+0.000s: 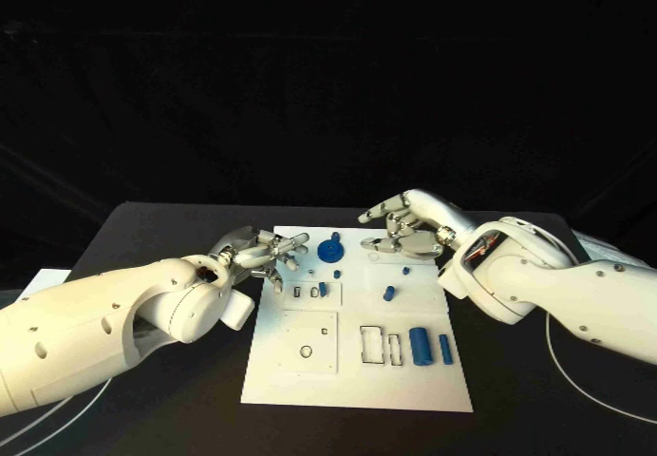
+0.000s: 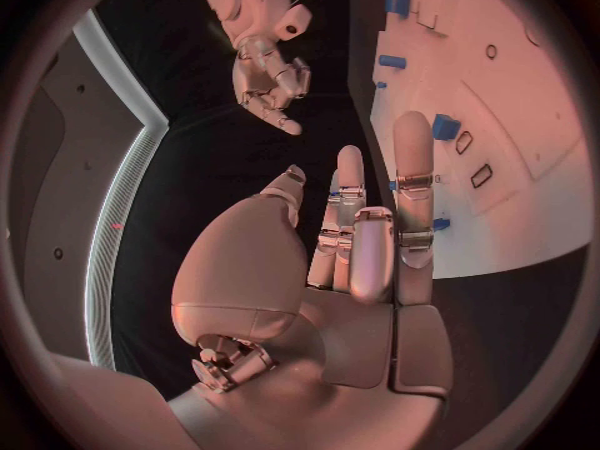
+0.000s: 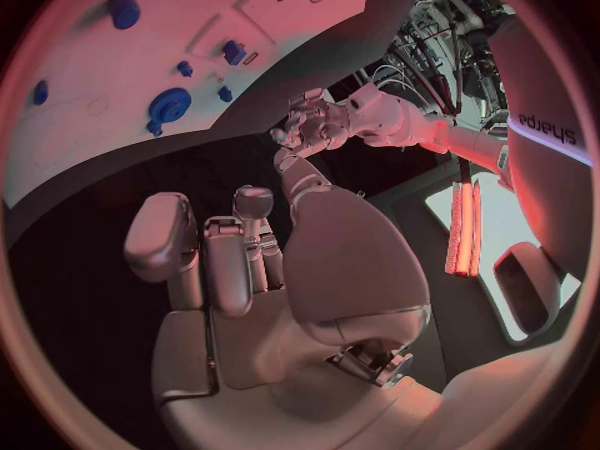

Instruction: Assemble the parts on the task board

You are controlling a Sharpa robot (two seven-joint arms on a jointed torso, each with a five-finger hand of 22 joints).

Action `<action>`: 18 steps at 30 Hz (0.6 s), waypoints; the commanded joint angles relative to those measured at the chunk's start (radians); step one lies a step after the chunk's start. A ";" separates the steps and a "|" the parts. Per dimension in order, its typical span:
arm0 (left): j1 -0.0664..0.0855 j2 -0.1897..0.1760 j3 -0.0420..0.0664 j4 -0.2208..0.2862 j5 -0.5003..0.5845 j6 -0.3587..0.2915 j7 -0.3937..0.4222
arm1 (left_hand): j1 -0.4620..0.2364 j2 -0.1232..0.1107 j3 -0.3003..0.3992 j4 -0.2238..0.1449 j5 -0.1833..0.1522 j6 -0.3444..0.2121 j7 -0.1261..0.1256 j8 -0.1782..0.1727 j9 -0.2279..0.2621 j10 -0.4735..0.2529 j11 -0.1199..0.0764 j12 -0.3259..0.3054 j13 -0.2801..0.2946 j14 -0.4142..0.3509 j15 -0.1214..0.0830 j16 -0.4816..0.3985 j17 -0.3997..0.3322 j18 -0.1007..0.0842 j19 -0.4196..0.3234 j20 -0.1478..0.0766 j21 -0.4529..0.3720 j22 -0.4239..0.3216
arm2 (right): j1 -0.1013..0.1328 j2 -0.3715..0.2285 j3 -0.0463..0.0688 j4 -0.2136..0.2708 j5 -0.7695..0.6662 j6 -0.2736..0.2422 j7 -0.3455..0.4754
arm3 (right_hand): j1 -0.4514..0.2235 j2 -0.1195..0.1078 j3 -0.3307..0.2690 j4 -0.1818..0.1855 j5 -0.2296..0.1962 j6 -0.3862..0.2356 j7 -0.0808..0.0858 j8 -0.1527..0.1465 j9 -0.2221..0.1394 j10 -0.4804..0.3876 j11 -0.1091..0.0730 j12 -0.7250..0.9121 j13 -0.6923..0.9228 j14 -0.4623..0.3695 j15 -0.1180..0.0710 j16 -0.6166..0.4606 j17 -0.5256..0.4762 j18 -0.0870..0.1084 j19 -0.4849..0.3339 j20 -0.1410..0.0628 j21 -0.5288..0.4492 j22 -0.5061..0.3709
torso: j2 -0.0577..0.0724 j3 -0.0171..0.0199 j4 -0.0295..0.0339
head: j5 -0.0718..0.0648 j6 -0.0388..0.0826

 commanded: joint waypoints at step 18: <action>0.118 0.193 -0.002 -0.195 -0.635 0.355 -0.631 | -0.042 0.120 -0.238 0.061 -0.026 -0.054 -0.046 0.268 0.224 -0.041 -0.041 0.621 0.603 0.105 -0.029 0.193 0.264 -0.088 0.038 -0.017 0.627 0.728 | 0.035 -0.069 -0.007 -0.026 0.202 0.026 0.030 | 0.013 0.009 0.004 -0.009 0.023 0.014 0.000 0.009 0.002 0.008 -0.002 0.006 0.001 0.056 0.001 -0.007 0.036 0.000 0.000 -0.004 -0.001 -0.001 | -0.044 0.0155 -0.0058 | 0.016 -0.028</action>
